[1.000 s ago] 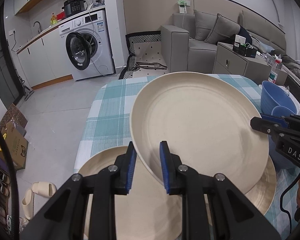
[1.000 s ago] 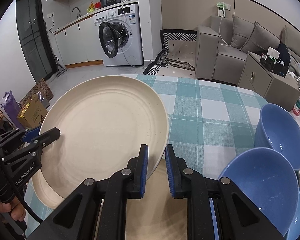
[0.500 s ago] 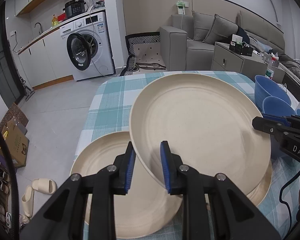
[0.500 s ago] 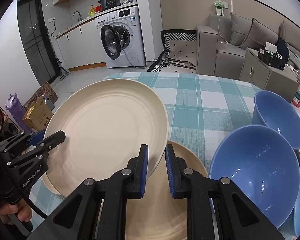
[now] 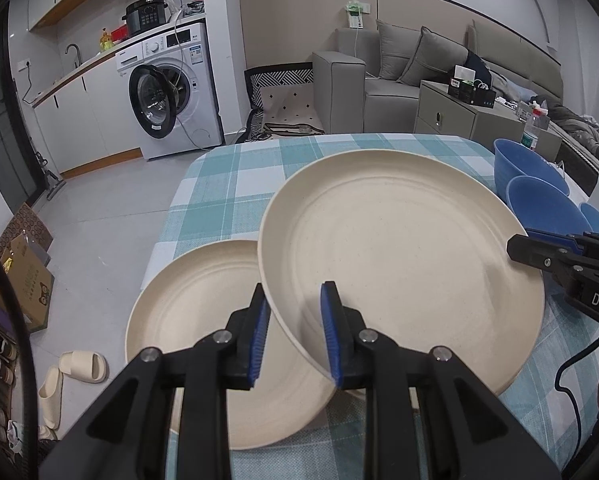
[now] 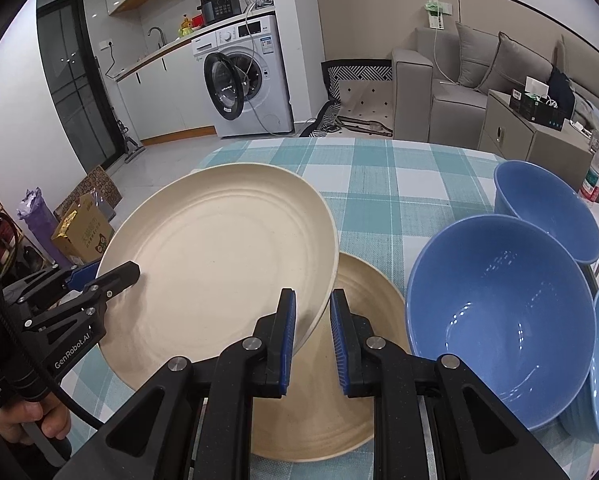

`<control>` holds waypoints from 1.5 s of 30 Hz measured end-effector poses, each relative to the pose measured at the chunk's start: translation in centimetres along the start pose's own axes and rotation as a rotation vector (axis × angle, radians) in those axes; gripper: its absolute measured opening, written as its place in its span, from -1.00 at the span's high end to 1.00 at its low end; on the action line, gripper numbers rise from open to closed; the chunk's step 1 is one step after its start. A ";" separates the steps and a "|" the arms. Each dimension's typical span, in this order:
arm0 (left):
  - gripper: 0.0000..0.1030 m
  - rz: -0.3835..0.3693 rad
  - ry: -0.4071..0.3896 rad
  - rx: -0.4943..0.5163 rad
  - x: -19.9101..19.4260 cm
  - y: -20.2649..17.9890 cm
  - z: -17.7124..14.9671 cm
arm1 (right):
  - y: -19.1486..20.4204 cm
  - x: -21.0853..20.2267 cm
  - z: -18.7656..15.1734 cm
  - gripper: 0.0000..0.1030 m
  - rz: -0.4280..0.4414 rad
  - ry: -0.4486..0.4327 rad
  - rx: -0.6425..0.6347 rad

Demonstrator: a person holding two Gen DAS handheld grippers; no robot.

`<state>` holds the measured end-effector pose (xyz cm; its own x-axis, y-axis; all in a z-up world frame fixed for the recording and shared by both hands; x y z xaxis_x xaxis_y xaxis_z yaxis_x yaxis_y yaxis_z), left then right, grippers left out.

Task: Organize plates and bowls
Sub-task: 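Lower the held cream plate with both grippers onto the other cream plate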

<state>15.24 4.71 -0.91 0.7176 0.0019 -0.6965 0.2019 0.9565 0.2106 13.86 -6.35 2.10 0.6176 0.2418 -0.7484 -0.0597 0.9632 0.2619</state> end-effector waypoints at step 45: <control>0.53 -0.033 0.041 0.088 3.2 -4.8 -1.3 | -4.2 0.7 -5.3 0.62 -0.084 0.044 0.071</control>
<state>15.69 0.48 -5.09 0.6819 -0.0151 -0.7313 0.2838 0.9269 0.2454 10.39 -9.65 -2.70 0.5832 0.1666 -0.7950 0.0473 0.9701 0.2380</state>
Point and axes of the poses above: each gripper's, at about its wrist camera, not at the fingertips, and x roughly the way its jaws point, y to its left, z to its top, the point moved 1 cm from there along x, roughly the way its jaws point, and after that the axes turned 15 degrees about x, right-handed, at the moved point
